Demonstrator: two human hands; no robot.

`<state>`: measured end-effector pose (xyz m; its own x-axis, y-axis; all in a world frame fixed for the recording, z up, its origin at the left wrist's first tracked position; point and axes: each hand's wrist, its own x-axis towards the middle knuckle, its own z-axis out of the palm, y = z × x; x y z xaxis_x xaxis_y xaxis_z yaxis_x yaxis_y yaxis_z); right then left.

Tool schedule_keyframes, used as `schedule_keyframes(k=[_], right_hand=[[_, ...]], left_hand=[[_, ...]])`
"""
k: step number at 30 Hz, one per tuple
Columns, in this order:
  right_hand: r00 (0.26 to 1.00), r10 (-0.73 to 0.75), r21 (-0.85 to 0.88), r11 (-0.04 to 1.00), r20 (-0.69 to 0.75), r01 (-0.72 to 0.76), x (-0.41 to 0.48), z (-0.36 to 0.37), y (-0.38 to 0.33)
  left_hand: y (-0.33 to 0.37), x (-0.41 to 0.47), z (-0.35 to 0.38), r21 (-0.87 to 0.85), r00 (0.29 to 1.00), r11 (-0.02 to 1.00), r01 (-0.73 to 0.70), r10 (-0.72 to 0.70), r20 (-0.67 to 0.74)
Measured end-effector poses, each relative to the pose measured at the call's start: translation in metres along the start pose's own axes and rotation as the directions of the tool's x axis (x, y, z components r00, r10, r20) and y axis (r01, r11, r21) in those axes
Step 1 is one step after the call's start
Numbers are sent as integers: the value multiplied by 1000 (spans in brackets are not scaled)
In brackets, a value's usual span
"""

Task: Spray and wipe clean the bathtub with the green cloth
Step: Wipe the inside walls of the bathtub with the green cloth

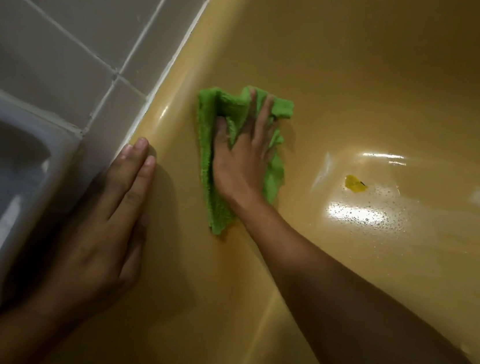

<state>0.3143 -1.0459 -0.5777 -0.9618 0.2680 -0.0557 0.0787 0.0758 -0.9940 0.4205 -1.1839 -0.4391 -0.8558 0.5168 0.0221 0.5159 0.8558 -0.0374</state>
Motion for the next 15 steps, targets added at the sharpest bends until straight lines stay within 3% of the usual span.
schedule_keyframes(k=[3, 6, 15], right_hand=[[989, -149, -6, 989, 5, 149, -22, 5, -11], [982, -190, 2, 982, -3, 190, -41, 7, 8], [993, 9, -53, 999, 119, -3, -60, -2, 76]], left_hand=[[0, 4, 0, 6, 1000, 1000, 7, -7, 1], [1, 9, 0, 9, 1000, 1000, 14, -14, -6], [3, 23, 4, 10, 999, 999, 37, -36, -38]])
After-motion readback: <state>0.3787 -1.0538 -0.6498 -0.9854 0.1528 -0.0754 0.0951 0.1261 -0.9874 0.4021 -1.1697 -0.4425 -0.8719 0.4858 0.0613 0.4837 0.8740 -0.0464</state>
